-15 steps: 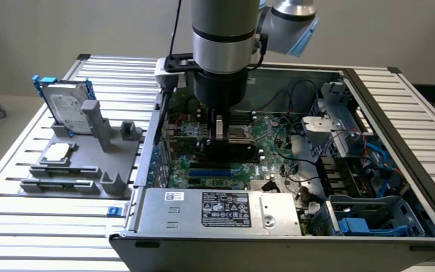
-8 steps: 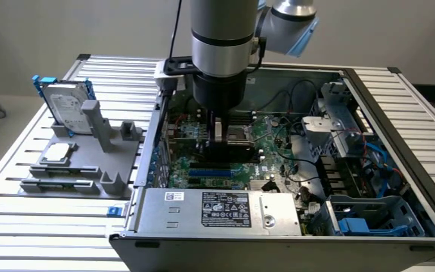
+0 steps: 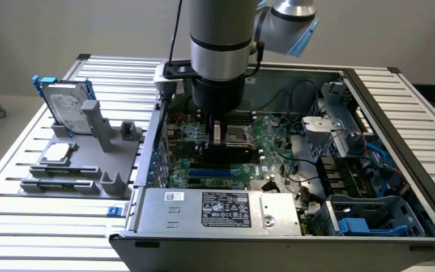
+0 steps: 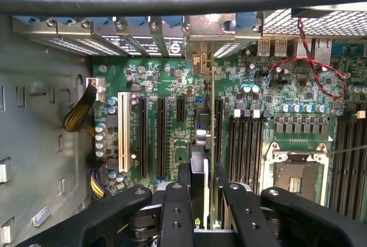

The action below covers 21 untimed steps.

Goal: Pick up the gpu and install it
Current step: 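Insert the gpu into the slot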

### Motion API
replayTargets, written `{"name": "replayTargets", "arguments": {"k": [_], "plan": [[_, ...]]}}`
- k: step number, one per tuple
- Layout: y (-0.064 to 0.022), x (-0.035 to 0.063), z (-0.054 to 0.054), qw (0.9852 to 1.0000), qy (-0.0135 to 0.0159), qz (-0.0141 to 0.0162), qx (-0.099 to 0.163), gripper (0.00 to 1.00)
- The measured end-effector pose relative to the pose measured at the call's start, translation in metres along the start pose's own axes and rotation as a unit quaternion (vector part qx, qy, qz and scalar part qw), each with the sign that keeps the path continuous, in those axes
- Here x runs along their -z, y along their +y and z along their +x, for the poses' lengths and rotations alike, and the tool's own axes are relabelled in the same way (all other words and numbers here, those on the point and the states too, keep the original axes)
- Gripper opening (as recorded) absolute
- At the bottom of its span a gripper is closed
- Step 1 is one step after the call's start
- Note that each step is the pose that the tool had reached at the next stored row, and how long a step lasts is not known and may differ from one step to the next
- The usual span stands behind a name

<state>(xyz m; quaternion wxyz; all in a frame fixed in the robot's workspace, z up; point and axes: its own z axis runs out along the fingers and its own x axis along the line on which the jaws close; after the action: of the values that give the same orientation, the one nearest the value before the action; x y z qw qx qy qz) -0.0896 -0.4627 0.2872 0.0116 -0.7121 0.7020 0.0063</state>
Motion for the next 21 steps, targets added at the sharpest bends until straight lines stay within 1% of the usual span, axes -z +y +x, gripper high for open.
{"name": "replayTargets", "arguments": {"k": [8,21], "plan": [[0.0015,-0.0052,0.0001,1.0,0.0,0.0,0.0,0.26],[0.0024,-0.0079,0.0003,1.0,0.0001,0.0,-0.002,0.26]]}}
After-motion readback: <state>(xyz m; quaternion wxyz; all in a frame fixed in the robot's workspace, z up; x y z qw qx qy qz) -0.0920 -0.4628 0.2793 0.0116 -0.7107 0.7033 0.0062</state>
